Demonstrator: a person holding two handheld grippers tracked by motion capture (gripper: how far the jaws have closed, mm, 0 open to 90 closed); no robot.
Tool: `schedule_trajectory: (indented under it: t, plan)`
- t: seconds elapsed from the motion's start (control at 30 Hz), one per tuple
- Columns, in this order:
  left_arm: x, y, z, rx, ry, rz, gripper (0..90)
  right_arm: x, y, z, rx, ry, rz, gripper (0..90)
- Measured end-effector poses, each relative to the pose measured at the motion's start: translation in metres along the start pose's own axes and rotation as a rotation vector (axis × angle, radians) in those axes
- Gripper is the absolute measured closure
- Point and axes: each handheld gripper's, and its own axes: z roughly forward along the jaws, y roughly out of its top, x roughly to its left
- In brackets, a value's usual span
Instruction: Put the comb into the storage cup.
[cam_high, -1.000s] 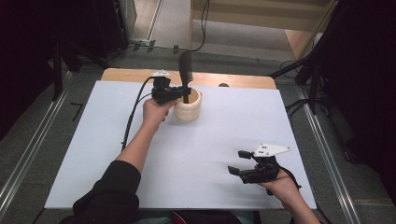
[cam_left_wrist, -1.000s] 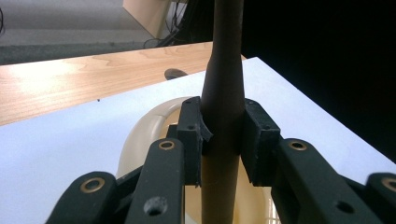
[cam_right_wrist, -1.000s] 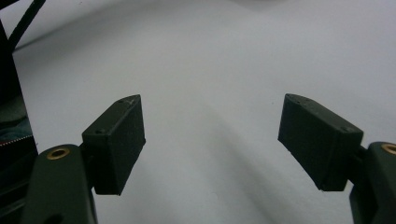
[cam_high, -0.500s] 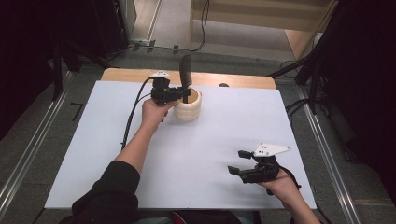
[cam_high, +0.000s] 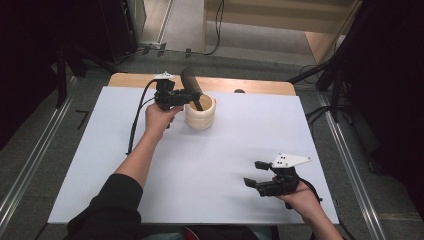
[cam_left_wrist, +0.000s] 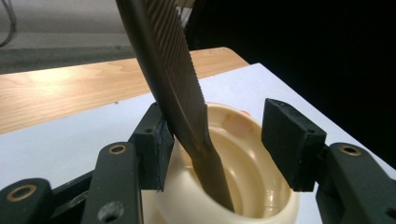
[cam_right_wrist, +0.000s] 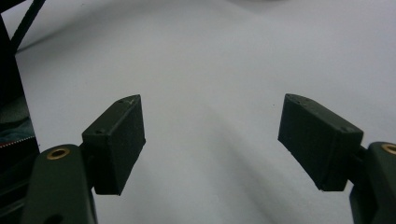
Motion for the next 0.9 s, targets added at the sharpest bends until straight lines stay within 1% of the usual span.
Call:
schedule_trajectory:
  t: [0.07, 0.2, 0.23, 0.33, 0.47, 0.53, 0.57, 0.67, 0.77, 0.83, 0.9]
  plan:
    - [0.003, -0.001, -0.003, -0.004, -0.01, -0.012, 43.8, 0.0, 0.0, 0.0, 0.001, -0.001, -0.004, 21.0]
    - [0.007, -0.002, -0.007, 0.004, -0.004, -0.024, 41.0, 0.0, 0.001, 0.001, 0.004, 0.002, -0.004, 21.1]
    - [0.008, -0.003, -0.008, 0.004, -0.005, -0.035, 40.7, 0.0, 0.001, 0.001, 0.005, 0.002, -0.004, 21.0]
    - [0.011, -0.004, -0.012, 0.008, -0.012, -0.048, 39.4, 0.0, 0.001, 0.001, 0.006, 0.002, -0.003, 21.0]
    - [0.012, -0.006, -0.018, 0.004, -0.015, -0.046, 39.3, 0.0, 0.0, 0.0, 0.007, 0.0, -0.006, 21.0]
    - [0.012, -0.007, -0.021, 0.01, -0.017, -0.047, 39.3, 0.0, 0.0, 0.001, 0.007, 0.0, -0.005, 21.0]
    - [0.011, -0.007, -0.022, 0.018, -0.015, -0.043, 38.3, 0.0, 0.0, 0.001, 0.008, 0.0, -0.006, 21.0]
    - [0.01, -0.01, -0.025, 0.024, -0.008, -0.029, 37.8, 0.001, 0.0, 0.001, 0.007, 0.001, -0.004, 21.0]
    - [0.01, -0.012, -0.029, 0.024, -0.02, -0.033, 37.8, 0.0, 0.0, 0.001, 0.008, 0.0, -0.005, 21.0]
    - [0.01, -0.014, -0.032, 0.032, -0.021, -0.028, 37.8, 0.001, 0.0, 0.001, 0.007, 0.001, -0.004, 21.0]
    - [0.009, -0.015, -0.035, 0.039, -0.011, -0.028, 37.8, 0.001, 0.0, 0.001, 0.008, 0.001, -0.003, 21.0]
